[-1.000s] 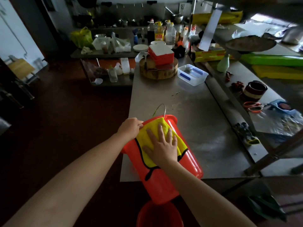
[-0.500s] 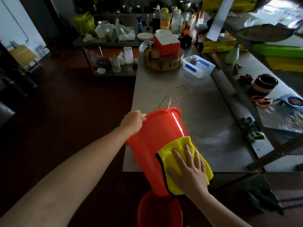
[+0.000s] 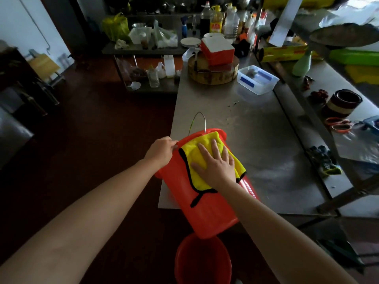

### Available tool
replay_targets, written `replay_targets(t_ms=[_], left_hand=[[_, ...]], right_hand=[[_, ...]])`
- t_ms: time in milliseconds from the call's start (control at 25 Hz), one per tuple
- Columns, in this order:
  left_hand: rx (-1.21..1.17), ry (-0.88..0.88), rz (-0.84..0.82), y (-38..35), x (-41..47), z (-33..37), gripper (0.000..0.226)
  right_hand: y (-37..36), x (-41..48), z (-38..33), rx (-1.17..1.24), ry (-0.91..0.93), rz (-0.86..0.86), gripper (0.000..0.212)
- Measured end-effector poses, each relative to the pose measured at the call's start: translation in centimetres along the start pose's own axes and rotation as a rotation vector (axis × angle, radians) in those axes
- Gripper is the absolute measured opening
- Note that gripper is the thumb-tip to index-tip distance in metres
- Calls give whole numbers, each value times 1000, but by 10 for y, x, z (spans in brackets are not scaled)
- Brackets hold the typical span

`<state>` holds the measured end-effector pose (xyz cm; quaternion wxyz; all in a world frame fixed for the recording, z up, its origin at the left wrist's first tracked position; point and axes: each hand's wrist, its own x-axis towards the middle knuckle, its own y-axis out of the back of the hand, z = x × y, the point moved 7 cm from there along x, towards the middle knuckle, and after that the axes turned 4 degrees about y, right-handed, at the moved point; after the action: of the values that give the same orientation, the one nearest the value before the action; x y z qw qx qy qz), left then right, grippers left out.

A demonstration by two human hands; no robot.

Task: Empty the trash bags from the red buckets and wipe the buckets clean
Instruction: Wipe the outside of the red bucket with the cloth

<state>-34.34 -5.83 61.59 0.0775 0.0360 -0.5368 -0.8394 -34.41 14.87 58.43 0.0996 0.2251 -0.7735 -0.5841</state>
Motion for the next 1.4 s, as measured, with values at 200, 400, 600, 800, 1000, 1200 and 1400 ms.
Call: replay_targets(t_ms=[200, 400, 600, 800, 1000, 1200, 1400], left_hand=[[126, 92, -58, -5, 5, 9, 29], [341, 28, 2, -8, 27, 81, 35], [341, -14, 58, -13, 43, 95, 30], [294, -24, 63, -6, 38, 74, 26], [307, -23, 105, 0, 23, 53, 25], [209, 66, 129, 11, 22, 39, 29], [197, 127, 115, 10, 19, 25, 28]], right_hand=[[-14, -74, 48, 52, -45, 40, 76], [-23, -109, 66, 64, -92, 84, 77], [-24, -109, 67, 91, -107, 65, 76], [-17, -70, 61, 132, -101, 7, 77], [3, 17, 40, 206, -53, -20, 76], [5, 33, 44, 214, 31, -6, 75], [-21, -39, 81, 293, -4, 41, 77]])
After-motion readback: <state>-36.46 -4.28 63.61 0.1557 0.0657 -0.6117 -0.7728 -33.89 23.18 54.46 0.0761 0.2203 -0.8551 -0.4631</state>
